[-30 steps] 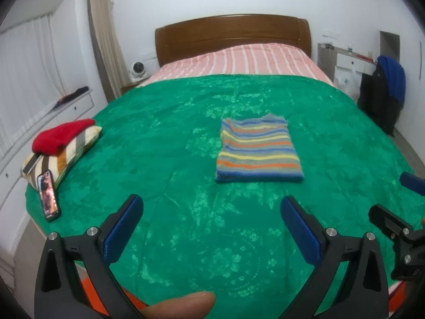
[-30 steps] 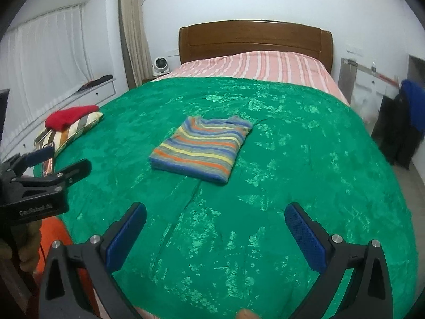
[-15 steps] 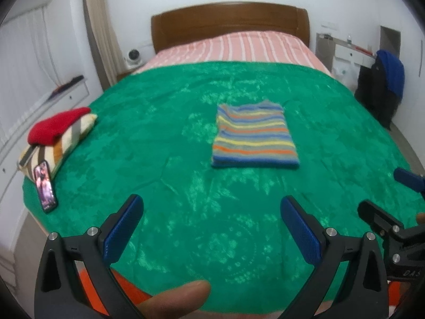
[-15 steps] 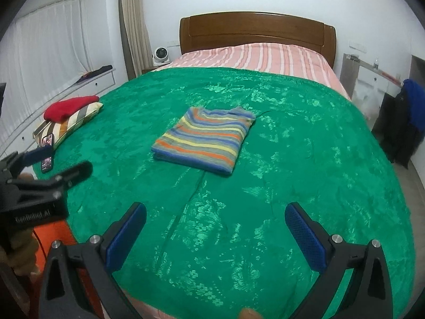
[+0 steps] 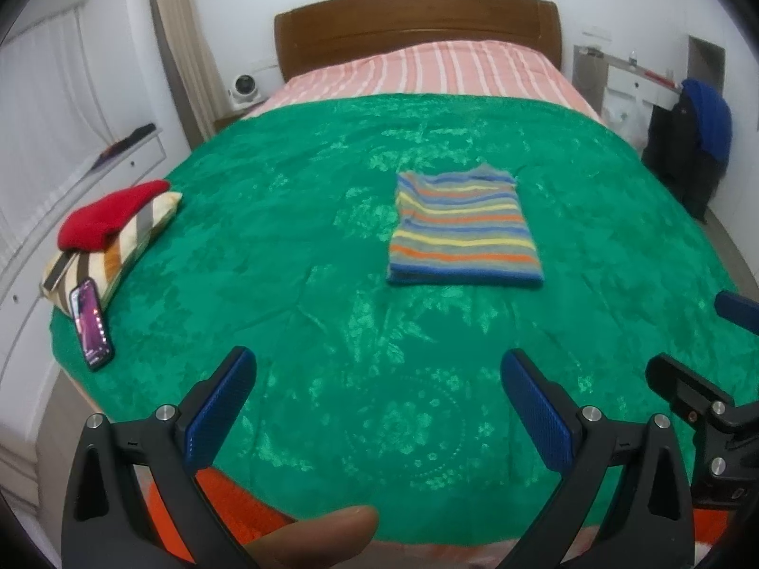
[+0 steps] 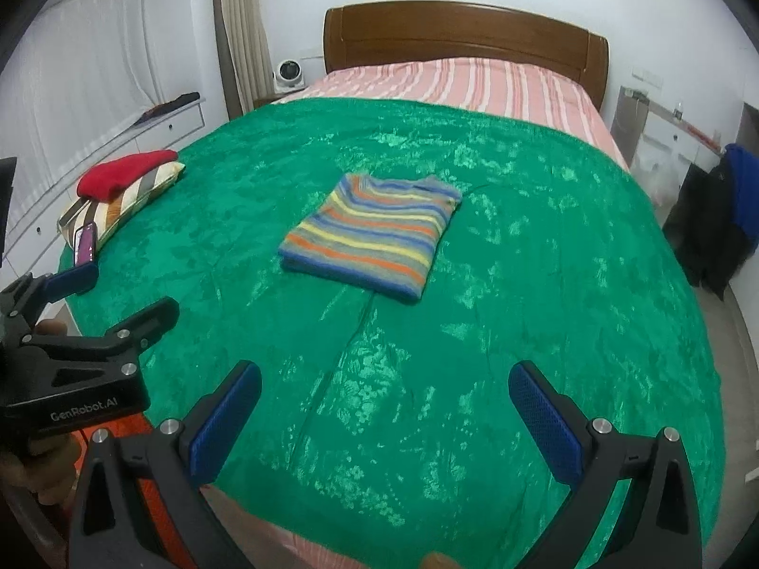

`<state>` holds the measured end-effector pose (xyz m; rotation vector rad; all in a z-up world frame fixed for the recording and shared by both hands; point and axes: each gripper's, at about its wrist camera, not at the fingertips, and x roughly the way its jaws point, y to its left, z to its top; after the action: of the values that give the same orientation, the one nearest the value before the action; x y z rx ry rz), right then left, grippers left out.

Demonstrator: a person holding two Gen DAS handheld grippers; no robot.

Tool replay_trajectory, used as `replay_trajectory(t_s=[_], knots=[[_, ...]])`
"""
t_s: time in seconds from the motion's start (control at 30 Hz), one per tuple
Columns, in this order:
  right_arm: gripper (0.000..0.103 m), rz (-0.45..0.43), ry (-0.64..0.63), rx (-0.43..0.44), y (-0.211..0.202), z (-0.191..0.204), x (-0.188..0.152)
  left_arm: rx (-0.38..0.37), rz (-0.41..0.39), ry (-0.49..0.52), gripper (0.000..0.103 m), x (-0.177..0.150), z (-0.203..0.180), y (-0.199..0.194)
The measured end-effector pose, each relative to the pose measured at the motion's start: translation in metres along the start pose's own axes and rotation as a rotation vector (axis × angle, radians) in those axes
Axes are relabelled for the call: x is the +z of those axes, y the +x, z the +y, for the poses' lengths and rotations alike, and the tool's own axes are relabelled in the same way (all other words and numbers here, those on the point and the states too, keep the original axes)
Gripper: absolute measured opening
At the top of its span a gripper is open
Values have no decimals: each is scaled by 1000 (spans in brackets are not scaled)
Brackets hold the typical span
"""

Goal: Fold small clothes

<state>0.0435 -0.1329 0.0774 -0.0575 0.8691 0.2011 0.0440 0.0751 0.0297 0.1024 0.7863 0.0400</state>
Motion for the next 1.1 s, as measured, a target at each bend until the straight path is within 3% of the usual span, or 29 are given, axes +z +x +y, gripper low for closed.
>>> replay_trajectory(t_s=[0.53,0.83,1.1], knots=[[103,-33,-27,-1,-15,14,5,0,-23,-8,103,5,4,-7],[103,-15,-9,-43,-8,5,0,-27,-24,-14,103,2,1,-7],[103,-24,-3,-46,-10,2,0,-6,-54,-18,103,4,0,-12]])
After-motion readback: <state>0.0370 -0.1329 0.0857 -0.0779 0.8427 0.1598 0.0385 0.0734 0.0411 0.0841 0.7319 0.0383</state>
